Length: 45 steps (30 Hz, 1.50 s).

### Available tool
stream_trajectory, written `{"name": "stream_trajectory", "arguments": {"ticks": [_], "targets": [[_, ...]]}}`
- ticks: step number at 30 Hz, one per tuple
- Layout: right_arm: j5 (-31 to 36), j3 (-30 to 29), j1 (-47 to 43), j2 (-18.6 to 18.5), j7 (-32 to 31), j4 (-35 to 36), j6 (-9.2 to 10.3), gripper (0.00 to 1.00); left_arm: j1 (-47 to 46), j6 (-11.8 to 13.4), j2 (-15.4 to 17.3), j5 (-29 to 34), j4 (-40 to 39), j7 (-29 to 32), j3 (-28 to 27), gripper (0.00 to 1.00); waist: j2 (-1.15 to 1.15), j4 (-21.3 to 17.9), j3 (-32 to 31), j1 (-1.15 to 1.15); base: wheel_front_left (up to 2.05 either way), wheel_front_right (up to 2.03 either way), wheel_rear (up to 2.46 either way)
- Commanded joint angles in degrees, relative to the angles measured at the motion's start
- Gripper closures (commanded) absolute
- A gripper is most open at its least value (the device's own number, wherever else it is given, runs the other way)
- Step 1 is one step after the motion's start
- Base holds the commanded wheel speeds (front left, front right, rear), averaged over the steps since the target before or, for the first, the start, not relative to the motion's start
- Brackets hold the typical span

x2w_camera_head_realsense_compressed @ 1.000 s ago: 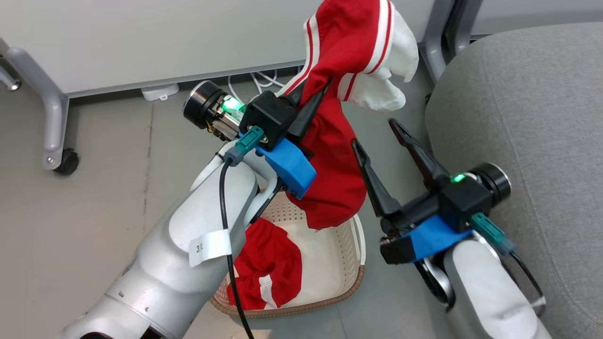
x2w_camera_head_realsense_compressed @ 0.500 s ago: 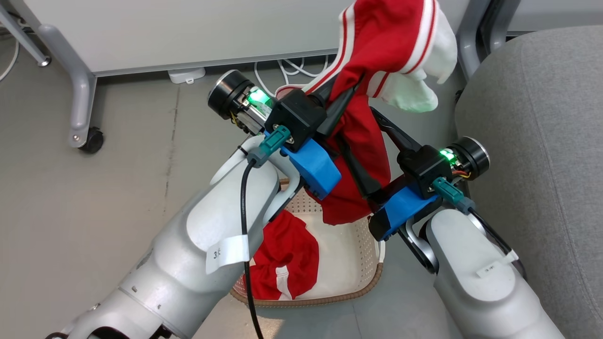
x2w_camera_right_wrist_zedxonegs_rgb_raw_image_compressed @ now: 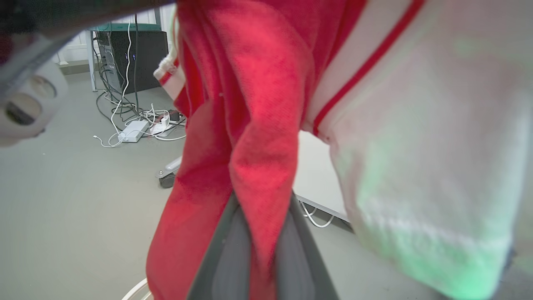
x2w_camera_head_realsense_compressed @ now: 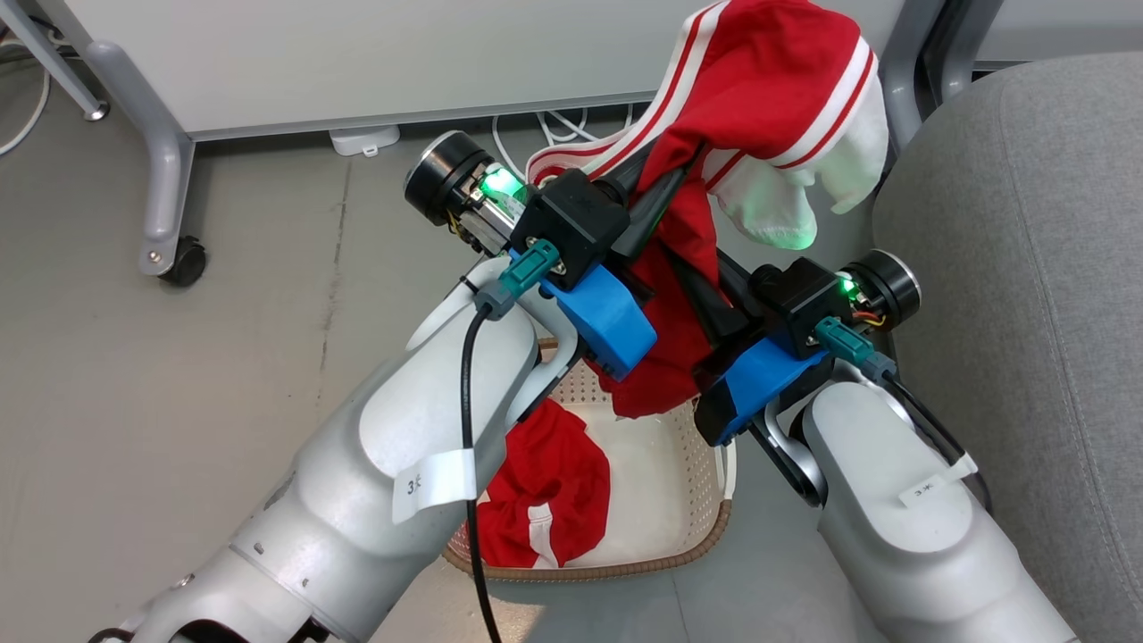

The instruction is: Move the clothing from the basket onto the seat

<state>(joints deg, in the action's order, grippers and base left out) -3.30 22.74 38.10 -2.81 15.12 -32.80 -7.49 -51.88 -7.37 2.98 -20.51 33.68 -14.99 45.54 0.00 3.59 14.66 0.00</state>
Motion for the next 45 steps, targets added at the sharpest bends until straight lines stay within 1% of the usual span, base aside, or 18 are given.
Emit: {"name": "stream_trajectory", "arguments": {"ticks": [1, 6, 7, 8, 9, 20, 27, 35, 45], "targets": [[-0.5, 0.1, 0.1, -0.1, 0.1, 0.3, -0.01, 1.00, -0.7, 0.2, -0.1, 0.1, 0.1, -0.3, -0.1, 1.00, 0.00, -0.1, 0.0, 0.00, 0.00, 0.00, 0.00], [-0.7, 0.2, -0.2, -0.1, 0.1, 0.7, -0.01, 1.00, -0.6, 0.2, -0.1, 0.3, 0.2, -0.3, -0.4, 1.00, 0.00, -0.2, -0.2, 0.00, 0.00, 0.00, 0.00], [-0.7, 0.3, -0.2, -0.1, 0.1, 0.7, -0.01, 1.00, -0.5, 0.5, -0.1, 0.3, -0.1, -0.3, -0.7, 1.00, 0.00, -0.2, -0.2, 0.00, 0.00, 0.00, 0.00], [-0.8, 0.3, -0.2, -0.1, 0.1, 0.7, -0.01, 1.00, -0.5, 0.8, -0.1, 0.4, -0.4, -0.3, -0.8, 0.40, 0.00, -0.3, -0.2, 0.00, 0.00, 0.00, 0.00], [-0.9, 0.3, -0.3, -0.1, 0.1, 0.7, -0.01, 1.00, -0.3, 0.9, -0.1, 0.6, -0.5, -0.3, -0.8, 0.00, 0.00, -0.3, -0.2, 0.00, 0.00, 0.00, 0.00], [-0.8, -0.7, -1.0, -0.1, 0.1, 1.8, -0.01, 1.00, 0.1, 0.7, -0.1, 1.3, -0.4, -0.3, -1.5, 0.00, 0.00, -0.8, 0.5, 0.00, 0.00, 0.00, 0.00], [-0.6, -3.0, -1.6, -0.1, 0.1, 3.7, -0.01, 1.00, 0.7, 0.7, 0.1, 2.0, -0.8, -0.3, -1.9, 0.00, 0.00, -2.3, 1.3, 0.00, 0.00, 0.00, 0.00], [1.5, -9.2, -2.1, -0.1, 0.1, 7.5, -0.01, 1.00, 2.7, 0.4, 0.9, 2.8, -2.4, -0.3, -1.6, 0.00, 0.00, -5.7, 3.3, 0.00, 0.00, 0.00, 0.00], [3.1, -17.4, -3.6, -0.1, 0.1, 12.1, -0.01, 1.00, 5.4, 0.1, 2.1, 3.4, -4.0, -0.2, 0.3, 0.00, 0.00, -11.9, 5.5, 0.00, 0.00, 0.00, 0.00]]}}
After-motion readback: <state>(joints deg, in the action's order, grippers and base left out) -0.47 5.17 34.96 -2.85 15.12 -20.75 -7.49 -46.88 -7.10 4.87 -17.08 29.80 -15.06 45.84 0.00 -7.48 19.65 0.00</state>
